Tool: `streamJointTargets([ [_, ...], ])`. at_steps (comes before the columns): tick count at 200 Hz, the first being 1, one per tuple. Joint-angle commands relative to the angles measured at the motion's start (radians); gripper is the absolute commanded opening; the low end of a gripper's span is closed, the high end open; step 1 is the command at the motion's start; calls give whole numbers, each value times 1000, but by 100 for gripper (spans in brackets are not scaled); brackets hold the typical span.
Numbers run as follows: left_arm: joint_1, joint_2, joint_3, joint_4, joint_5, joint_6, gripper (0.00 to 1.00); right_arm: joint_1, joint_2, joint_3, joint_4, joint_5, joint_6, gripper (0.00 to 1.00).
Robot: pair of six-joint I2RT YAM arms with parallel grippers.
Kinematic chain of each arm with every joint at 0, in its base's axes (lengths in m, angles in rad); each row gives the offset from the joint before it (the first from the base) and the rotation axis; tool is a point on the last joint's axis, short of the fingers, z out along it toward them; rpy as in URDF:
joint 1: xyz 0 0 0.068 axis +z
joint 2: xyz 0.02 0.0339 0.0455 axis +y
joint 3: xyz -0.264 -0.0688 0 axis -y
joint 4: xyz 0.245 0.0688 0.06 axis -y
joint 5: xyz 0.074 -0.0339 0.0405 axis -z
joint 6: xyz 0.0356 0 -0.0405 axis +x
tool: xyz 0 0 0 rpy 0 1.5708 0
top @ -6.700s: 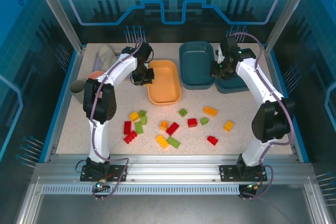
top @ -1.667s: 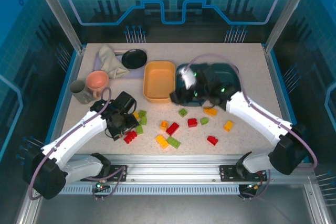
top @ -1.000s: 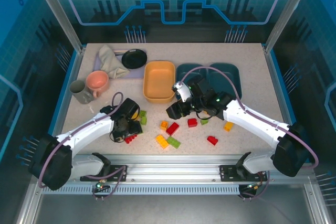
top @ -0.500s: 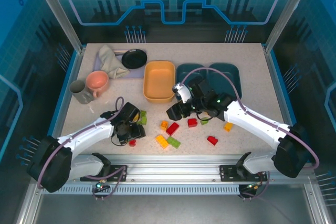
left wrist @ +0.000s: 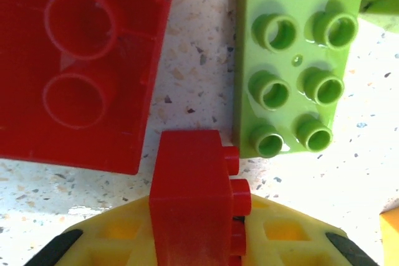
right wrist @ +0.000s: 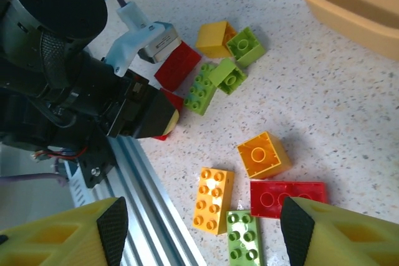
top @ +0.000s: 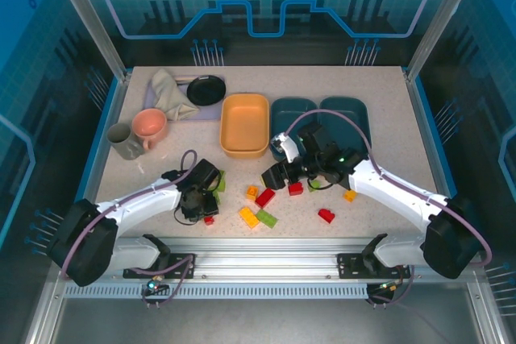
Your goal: Sort the legos into containers by color
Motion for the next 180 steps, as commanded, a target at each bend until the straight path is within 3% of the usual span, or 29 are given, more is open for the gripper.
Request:
streamJointTargets([
  [1, -25, -19, 51, -95, -62, -42, 23, -18, 3, -13, 44, -126, 10, 68],
  [40, -50, -97, 219, -270, -80, -109, 20, -56, -28, -22, 75, -108, 24, 68],
  [63, -31, -36, 406, -296, -79, -61, 20, -90, -75, -26, 161, -15, 76, 69],
  [96, 74, 256, 733, -265, -2, 95, 20, -123, -131, -82, 304, 267, 137, 72],
  [114, 119, 459, 953, -280, 16, 175, 21, -171, -118, -51, 247, 386, 172, 72],
  [160, 192, 945, 1521, -446, -7, 306, 21, -320, -104, 30, 70, 397, 161, 71],
  [180, 206, 1079, 1660, -492, -1, 327, 21, -345, -106, 55, -34, 412, 129, 71],
])
